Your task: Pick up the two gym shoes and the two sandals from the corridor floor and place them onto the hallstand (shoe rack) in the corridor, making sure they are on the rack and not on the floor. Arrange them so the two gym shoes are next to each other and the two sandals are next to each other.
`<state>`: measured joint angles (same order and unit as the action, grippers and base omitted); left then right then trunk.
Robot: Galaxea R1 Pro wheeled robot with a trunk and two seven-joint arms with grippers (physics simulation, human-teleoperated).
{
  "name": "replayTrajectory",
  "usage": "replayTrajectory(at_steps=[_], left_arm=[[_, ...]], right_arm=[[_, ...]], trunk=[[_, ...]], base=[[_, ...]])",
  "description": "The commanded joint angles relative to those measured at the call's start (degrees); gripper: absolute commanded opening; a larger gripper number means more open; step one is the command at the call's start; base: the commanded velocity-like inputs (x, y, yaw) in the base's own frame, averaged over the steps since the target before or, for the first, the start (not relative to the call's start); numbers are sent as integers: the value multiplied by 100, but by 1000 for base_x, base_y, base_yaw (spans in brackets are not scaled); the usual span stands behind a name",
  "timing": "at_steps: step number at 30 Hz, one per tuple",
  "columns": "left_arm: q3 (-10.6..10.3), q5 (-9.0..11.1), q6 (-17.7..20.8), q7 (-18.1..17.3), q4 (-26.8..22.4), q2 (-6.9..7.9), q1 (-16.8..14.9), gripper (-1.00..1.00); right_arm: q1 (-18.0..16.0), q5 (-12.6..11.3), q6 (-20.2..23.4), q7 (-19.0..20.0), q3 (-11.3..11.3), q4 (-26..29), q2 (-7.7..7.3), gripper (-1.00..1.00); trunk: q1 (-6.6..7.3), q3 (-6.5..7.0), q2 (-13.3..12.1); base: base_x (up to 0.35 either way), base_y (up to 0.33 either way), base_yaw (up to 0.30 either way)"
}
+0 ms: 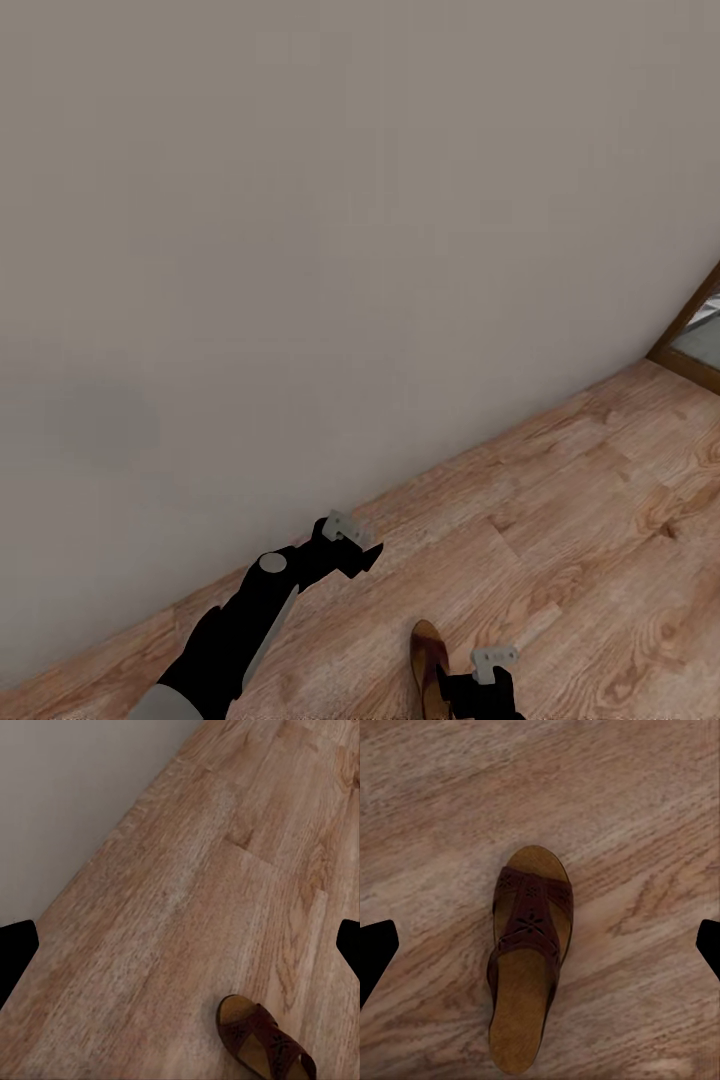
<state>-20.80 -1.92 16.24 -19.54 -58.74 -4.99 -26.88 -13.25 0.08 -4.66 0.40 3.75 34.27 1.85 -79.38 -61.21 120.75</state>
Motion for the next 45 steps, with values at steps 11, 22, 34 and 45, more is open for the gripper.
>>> replayTrajectory(at_steps=[11,22,34,45], left_arm=[[4,-19,29,-21,-7,-2,-2,100],[6,-19,29,-22,-6,-2,-2,100],[5,-19,29,-22,-6,-2,-2,100],[3,-19,29,-24,-7,-2,-2,100]], right_arm=[[-2,1,-17,4,3,-3,0,100],[-2,1,-17,4,3,0,0,100],[-2,1,-17,4,3,1,0,100],[-2,-16,-17,4,3,1,0,100]], trunk=[[-241,-306,444],[-483,-608,886],[-747,-937,1367],[-988,-1239,1808]], base=[[0,0,2],[0,0,0],[0,0,0],[0,0,76]])
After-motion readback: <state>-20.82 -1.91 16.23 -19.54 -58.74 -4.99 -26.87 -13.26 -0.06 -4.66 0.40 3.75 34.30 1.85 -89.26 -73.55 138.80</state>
